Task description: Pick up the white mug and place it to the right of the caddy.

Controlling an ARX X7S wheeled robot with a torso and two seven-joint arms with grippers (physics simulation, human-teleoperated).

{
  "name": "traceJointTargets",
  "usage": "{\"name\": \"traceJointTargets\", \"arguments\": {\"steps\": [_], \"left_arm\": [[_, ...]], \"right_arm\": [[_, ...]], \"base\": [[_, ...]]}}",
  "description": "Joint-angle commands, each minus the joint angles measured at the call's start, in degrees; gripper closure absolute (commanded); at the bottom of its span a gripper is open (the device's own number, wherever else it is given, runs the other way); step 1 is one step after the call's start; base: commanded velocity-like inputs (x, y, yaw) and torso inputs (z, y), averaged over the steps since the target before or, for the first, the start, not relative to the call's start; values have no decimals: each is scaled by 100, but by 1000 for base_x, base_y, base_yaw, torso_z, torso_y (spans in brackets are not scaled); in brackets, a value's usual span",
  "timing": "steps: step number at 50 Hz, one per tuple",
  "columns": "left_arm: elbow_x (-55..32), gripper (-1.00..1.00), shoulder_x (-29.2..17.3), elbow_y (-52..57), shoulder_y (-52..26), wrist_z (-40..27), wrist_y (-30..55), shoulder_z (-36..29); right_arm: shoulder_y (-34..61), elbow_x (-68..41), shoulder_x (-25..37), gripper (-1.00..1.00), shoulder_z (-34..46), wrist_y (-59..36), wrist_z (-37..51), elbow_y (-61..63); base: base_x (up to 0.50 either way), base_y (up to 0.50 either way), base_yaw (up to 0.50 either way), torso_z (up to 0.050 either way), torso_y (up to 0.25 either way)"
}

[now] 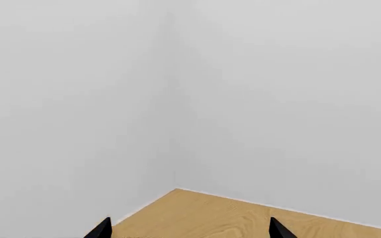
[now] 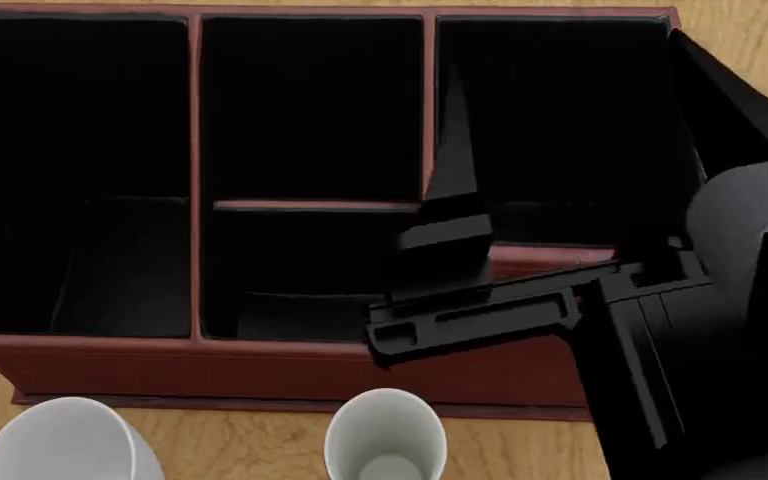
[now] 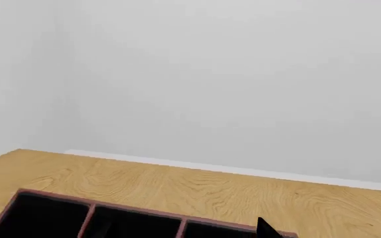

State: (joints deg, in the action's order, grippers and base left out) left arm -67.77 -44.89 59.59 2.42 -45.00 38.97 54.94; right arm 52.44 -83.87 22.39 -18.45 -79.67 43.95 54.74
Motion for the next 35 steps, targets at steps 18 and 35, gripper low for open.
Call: {"name": "traceJointTargets", "arguments": {"steps": [18, 35], "left_arm": [[247, -100, -22, -61, 818, 13, -566, 222], [288, -100, -45, -136, 860, -228, -739, 49]], "right_arm": [[1613, -3602, 488, -100, 2763, 1322, 3378, -160], [2454, -4359, 417, -100, 5247, 2705, 4581, -554]], "base": [[0, 0, 0, 0, 0], [0, 0, 0, 0, 0]]}}
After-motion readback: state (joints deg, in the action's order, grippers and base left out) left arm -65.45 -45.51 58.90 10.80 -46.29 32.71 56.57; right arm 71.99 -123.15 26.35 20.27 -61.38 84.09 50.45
